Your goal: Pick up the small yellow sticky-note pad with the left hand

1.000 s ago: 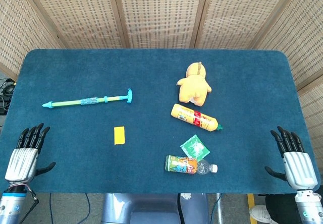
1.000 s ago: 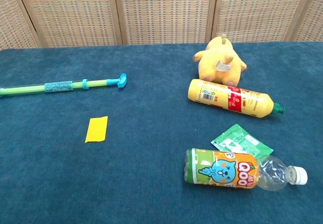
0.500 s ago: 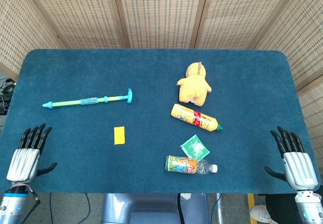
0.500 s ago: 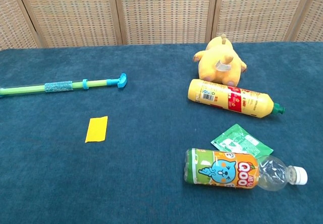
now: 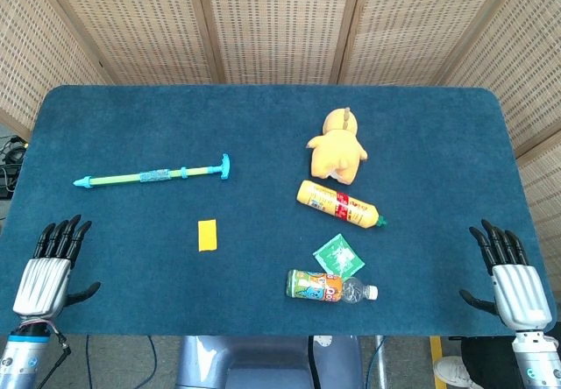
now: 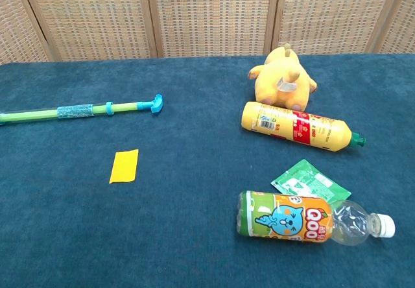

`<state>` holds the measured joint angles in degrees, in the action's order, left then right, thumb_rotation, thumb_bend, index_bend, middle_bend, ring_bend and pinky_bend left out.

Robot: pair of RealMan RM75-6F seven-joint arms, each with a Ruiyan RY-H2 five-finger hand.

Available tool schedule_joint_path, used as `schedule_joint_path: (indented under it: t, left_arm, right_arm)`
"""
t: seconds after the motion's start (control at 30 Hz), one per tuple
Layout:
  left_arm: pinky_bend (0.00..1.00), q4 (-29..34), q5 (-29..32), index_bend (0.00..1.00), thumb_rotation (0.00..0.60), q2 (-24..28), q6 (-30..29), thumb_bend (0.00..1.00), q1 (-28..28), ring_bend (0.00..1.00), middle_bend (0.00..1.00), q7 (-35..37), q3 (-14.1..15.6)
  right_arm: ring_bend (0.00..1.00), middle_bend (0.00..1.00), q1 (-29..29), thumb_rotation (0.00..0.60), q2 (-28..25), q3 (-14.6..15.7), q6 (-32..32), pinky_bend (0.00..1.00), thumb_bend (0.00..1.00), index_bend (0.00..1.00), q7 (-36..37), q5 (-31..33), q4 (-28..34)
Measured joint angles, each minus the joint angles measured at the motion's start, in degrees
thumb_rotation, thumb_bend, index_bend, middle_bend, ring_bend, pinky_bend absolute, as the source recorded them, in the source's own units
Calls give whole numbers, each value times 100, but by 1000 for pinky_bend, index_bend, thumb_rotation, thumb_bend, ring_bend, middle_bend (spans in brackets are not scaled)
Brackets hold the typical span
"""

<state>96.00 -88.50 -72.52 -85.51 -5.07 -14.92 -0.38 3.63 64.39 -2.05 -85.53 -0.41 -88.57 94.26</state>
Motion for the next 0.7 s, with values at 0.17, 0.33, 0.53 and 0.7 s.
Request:
schedule_joint_path:
  t: [0.17,0.33,0.53,0.7]
  left_arm:
    - [0,27,14,0,600,-82,143,191,-76,0,0,-7,-7]
    - [0,12,108,0,600,-320,440,306,-269,0,0,-152,-76]
    - [0,-34,234,0,600,-580,726,308,-502,0,0,-399,-193]
    - [0,-121,545,0,600,-894,1134,316,-772,0,0,-687,-344]
  right_arm:
    - [0,0,3,600,-8,0,31,0,0,0,1,27,11]
    - [0,0,-2,600,-15,-8,31,0,0,0,15,50,14]
    - [0,0,-9,600,-21,-7,16,0,0,0,13,37,22]
    - [0,0,-12,600,-26,-5,16,0,0,0,35,34,21]
